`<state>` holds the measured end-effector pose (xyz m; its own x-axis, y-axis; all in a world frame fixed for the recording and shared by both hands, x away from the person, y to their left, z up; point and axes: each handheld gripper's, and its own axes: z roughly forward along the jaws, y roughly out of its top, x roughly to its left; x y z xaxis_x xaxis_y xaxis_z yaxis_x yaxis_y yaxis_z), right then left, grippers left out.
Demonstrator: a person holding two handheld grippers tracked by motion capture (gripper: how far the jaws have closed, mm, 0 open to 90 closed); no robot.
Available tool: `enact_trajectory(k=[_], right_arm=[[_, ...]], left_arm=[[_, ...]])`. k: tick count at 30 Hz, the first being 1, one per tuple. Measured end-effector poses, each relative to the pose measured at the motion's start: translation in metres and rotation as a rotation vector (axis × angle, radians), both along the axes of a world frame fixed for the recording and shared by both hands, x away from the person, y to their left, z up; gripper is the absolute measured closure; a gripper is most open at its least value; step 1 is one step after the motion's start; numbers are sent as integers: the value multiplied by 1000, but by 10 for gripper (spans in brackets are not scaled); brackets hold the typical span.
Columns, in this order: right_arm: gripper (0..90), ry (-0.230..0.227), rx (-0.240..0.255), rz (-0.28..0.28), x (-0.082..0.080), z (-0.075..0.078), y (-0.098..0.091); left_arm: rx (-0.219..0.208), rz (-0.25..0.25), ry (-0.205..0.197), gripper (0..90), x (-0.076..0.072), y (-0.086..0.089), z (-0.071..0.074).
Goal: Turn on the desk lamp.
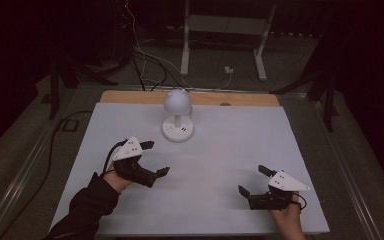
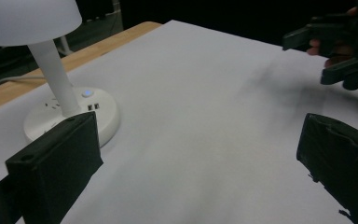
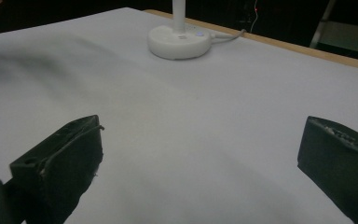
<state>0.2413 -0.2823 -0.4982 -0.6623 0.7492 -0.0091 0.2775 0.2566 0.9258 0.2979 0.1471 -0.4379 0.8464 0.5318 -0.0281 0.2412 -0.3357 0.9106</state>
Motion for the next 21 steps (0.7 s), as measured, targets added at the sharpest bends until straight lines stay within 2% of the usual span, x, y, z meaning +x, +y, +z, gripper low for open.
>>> enact_trajectory(k=[8,10,13,17,21], right_arm=[[0,0,8,1,0,0,0],[0,2,7,0,0,0,0],[0,-1,8,1,0,1,0],[0,1,7,2,0,0,0],[0,2,9,1,0,1,0]], left_arm=[[14,24,3,2,9,-10,2],[-5,24,18,2,12,-11,2],[4,22,28,2,15,-14,2],[10,40,34,2,20,-19,0],[-5,82,22,2,27,-27,1]])
